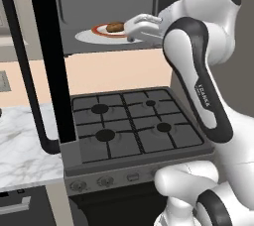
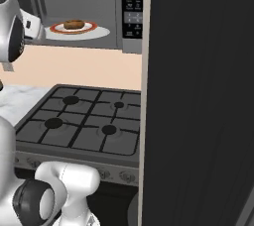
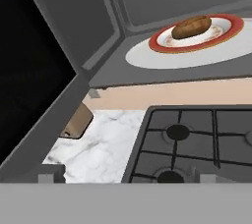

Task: Retrieve the reheated potato from the microwave, then place the potato, cheese, and condiment on the cutting board.

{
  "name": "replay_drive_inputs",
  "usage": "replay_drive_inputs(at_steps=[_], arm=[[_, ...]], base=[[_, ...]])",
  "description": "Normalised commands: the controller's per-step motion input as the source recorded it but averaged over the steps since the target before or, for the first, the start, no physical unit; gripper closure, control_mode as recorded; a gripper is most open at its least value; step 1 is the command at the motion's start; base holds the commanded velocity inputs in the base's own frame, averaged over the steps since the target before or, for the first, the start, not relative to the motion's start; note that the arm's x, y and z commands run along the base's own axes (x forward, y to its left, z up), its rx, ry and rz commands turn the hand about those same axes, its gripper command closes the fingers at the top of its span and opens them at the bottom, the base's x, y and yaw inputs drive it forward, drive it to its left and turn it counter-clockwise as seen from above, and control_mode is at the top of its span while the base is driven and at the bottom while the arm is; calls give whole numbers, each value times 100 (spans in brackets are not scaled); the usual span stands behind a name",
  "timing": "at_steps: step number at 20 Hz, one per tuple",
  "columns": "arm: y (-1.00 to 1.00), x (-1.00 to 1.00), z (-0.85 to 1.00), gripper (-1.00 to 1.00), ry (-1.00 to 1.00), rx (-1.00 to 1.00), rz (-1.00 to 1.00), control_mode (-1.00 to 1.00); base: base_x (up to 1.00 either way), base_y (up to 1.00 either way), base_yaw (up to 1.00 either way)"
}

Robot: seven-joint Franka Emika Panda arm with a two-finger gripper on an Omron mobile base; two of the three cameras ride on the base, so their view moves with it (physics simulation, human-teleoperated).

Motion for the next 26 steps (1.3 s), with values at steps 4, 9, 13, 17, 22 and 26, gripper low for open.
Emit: replay_drive_inputs(at_steps=[4,9,13,17,22,26], arm=[[-6,46,6,-100,-19,-22,0,-100],[-5,52,16,-100,-2,-8,-4,-100],[4,44,1,-100,0,-8,-17,-100],[8,58,0,-100,0,-6,-25,-100],[2,58,1,-100,0,-1,-22,-100],[0,55,0,-100,0,0,-19,-100]], base=[[0,0,0],[0,0,0],[0,0,0],[0,0,0],[0,0,0],[0,0,0]])
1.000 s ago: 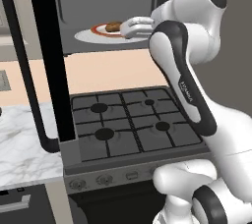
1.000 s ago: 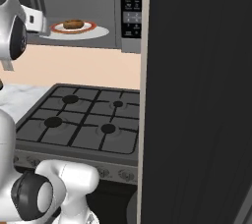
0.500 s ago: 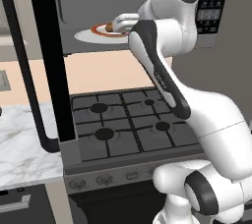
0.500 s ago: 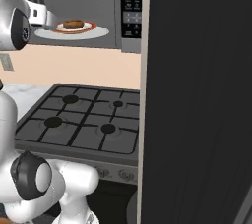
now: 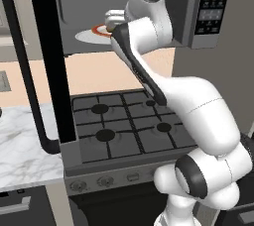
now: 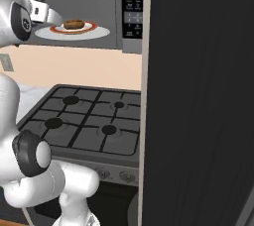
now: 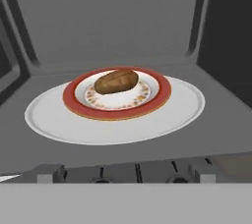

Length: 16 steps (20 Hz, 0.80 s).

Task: Retrieve the reheated potato from the microwave, then place the potato, cheese, and condiment on the cutting board.

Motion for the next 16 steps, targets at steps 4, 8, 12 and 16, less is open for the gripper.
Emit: replay_drive_inputs(at_steps=[4,8,12,16], arm=[[0,55,0,-100,0,0,-17,-100],[0,56,0,-100,0,0,-14,-100],[1,53,0,-100,0,7,-8,-100],[1,46,0,-100,0,11,-4,-100]], base=[[0,0,0],[0,0,0],[0,0,0],[0,0,0]])
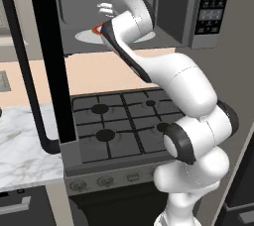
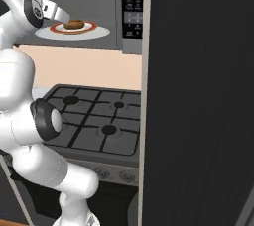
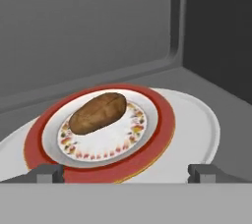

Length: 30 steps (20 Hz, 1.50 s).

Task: Retrieve the reheated potato from the microwave, then place the potato, cheese, and condiment on the cutting board.

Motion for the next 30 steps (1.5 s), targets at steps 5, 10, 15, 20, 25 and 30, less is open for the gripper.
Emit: replay_drive_inputs(at_steps=[5,10,15,20,25,30], arm=[[2,36,-2,-100,0,8,-2,-100],[4,35,-7,-100,1,1,-3,-100],[9,37,-6,-100,7,0,-2,-100],[13,33,-4,-100,8,0,0,-100],[11,33,-1,-100,7,0,0,-100],[5,37,-2,-100,6,0,0,-100]], base=[[0,0,0],[0,0,0],[0,0,0],[0,0,0],[0,0,0],[0,0,0]])
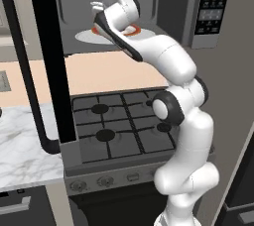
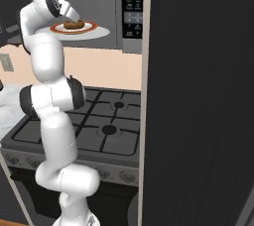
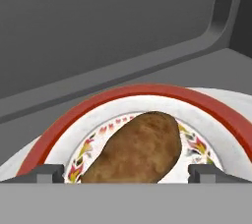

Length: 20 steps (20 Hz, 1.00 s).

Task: Retrieve the reheated potato from the microwave, then place the potato, cheese, and condiment on the cutting board.

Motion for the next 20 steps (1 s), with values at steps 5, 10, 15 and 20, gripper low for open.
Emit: replay_drive_inputs(at_steps=[5,10,15,20], arm=[[6,31,0,-100,6,0,-2,-100],[7,21,0,-100,3,0,-4,-100],[1,16,-1,-100,7,0,-7,-100],[0,6,-1,-100,8,0,-9,-100]], base=[[0,0,0],[0,0,0],[0,0,0],[0,0,0]])
